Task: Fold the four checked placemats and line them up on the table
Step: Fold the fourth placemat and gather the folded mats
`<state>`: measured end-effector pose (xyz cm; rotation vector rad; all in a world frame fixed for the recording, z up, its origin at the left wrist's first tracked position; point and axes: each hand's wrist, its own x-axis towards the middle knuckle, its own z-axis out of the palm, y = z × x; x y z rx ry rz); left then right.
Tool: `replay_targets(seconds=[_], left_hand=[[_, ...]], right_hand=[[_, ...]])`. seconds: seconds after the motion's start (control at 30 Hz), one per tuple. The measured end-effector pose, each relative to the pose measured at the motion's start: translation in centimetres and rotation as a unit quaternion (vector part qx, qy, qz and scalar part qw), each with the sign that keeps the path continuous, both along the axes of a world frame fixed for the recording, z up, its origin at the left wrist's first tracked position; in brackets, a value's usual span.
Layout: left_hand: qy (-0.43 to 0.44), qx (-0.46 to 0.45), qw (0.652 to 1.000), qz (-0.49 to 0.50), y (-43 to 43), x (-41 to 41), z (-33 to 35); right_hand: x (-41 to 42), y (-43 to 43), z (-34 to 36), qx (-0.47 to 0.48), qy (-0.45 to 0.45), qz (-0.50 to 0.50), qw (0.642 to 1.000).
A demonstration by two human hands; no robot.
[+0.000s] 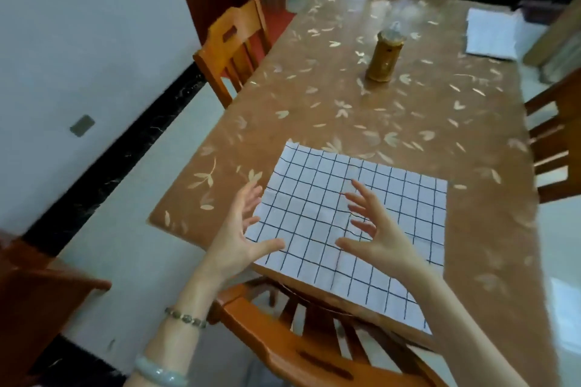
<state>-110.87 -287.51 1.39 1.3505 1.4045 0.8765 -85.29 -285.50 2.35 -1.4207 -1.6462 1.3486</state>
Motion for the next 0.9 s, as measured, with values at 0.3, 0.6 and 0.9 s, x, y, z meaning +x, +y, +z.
replay_targets(seconds=[0.3,0.6,0.9], left_hand=[[0.014,-0.016,0.988,-0.15,8.2,-0.4,-1.8],[0.103,-0.087,0.98,-0.147,17.0,1.6,-7.0],[0.314,-0.063,0.947,0.03,26.8,3.2,-14.8]], right_hand=[[1.3,-0.2,-0.6,-0.027,-0.01,-0.157,0.987],[7.6,2.7,-3.8,-0.065,-0.02,-0.236,0.969],[17.8,13.7,-13.1,-0.089,-0.244,-0.272,0.926]])
